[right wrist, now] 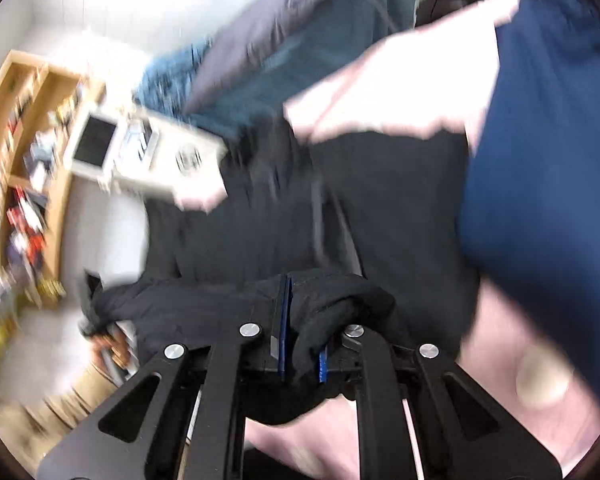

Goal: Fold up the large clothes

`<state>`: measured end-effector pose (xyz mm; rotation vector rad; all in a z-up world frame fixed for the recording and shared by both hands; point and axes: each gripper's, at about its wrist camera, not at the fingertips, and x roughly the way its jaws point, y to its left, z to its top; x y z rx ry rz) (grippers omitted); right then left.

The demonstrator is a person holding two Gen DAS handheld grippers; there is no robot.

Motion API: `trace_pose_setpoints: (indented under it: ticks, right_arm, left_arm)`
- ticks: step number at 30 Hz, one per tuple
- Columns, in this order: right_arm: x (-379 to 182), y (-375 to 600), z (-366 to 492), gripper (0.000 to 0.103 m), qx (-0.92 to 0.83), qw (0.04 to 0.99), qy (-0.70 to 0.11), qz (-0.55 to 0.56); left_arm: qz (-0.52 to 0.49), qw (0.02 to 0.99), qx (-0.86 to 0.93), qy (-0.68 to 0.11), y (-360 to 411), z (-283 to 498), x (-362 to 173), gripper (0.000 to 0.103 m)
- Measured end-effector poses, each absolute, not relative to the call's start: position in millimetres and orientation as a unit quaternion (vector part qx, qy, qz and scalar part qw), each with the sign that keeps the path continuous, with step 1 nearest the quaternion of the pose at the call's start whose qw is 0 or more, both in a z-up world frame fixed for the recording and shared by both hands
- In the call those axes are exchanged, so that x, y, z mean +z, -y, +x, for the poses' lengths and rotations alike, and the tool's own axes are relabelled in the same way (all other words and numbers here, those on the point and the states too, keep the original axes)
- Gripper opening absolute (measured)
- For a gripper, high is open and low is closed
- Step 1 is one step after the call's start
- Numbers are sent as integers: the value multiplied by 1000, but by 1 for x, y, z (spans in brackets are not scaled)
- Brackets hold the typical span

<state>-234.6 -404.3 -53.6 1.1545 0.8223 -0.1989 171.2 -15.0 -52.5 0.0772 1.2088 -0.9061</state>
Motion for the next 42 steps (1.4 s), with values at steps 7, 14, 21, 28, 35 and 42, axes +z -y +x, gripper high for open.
trace_pose_setpoints:
  ticks: [7,14,21,28,35,42]
  right_arm:
    - [-67,458,-190,11,-139,726,-375,560]
    - [-108,472,-186,11,-164,686,-384,596]
    - [-139,486,-176,20,-178,621,-391,655]
    - [-146,492,-185,63,-152,579,-340,725]
    - [-92,458,-186,80,-242,675,-351,603]
    - [-63,296,-141,80,-228,800,-512,215]
  left_arm:
    - [87,745,-374,-545,75,204,-48,8]
    - [55,730,-343,-588,86,228,-85,11]
    - [-43,685,-346,-640,73,254,-89,24]
    - [-125,757,-305,-565,18,270,-45,90]
    - [71,780,-348,-515,50,187,-39,90]
    - [226,762,-396,-459,85,42,-87,92]
